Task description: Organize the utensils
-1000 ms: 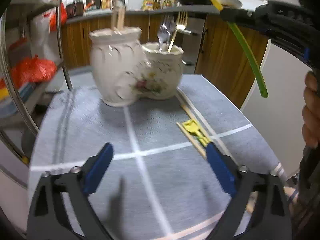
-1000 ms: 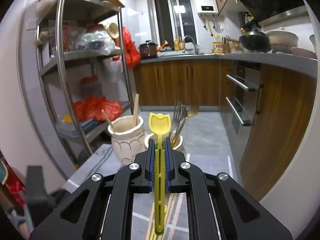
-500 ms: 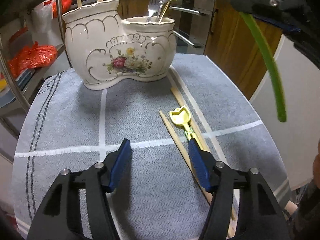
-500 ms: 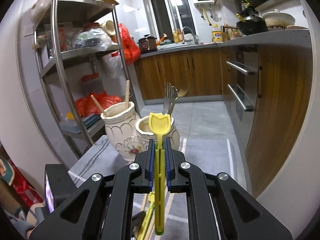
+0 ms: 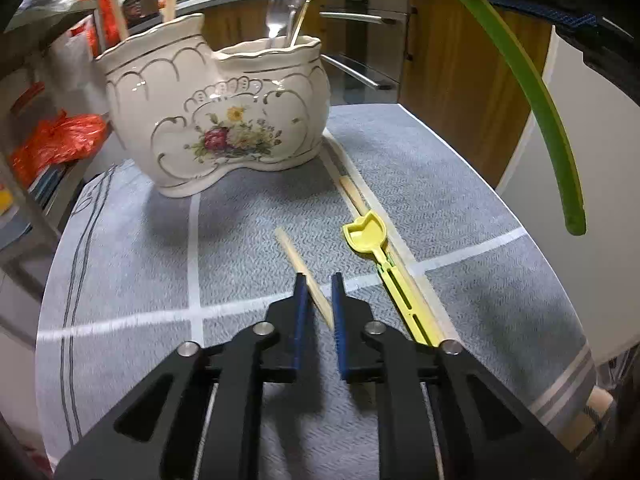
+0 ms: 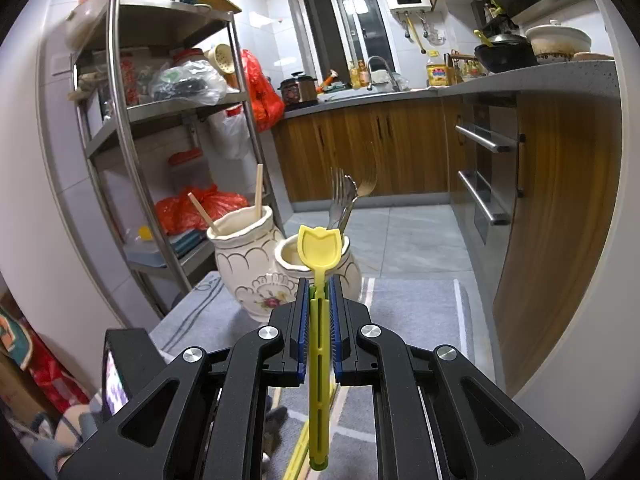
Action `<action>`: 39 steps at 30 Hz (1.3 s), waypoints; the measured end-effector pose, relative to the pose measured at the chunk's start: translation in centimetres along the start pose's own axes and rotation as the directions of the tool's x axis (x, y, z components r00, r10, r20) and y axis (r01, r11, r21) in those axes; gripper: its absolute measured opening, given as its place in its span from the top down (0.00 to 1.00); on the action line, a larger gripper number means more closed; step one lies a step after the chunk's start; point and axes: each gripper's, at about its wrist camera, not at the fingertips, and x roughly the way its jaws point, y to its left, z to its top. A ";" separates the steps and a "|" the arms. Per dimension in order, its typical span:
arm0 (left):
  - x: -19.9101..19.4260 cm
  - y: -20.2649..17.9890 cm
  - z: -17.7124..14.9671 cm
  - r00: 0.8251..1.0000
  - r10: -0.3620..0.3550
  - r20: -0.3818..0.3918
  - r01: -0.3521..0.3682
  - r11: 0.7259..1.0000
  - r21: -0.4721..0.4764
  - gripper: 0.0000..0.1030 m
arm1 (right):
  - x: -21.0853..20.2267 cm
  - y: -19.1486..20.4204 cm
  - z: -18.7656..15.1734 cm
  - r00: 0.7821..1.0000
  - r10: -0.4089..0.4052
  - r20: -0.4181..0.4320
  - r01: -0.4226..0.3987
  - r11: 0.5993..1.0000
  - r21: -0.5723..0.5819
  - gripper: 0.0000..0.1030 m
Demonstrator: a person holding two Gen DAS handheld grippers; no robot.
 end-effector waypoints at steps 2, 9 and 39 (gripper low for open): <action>0.2 0.5 0.3 1.000 -0.028 -0.009 0.029 0.999 0.020 0.91 | 0.0 0.0 0.0 1.000 0.001 -0.001 -0.001 1.000 -0.003 0.90; -0.1 2.4 0.9 0.998 -0.062 -0.007 0.062 0.991 0.118 0.99 | 0.0 0.0 -0.1 1.000 0.009 0.007 -0.009 1.000 -0.008 0.90; -4.6 5.8 -0.4 0.959 -0.247 0.140 0.226 0.963 0.149 0.94 | 2.1 1.1 -0.4 1.000 0.003 0.010 -0.003 1.000 -0.017 0.90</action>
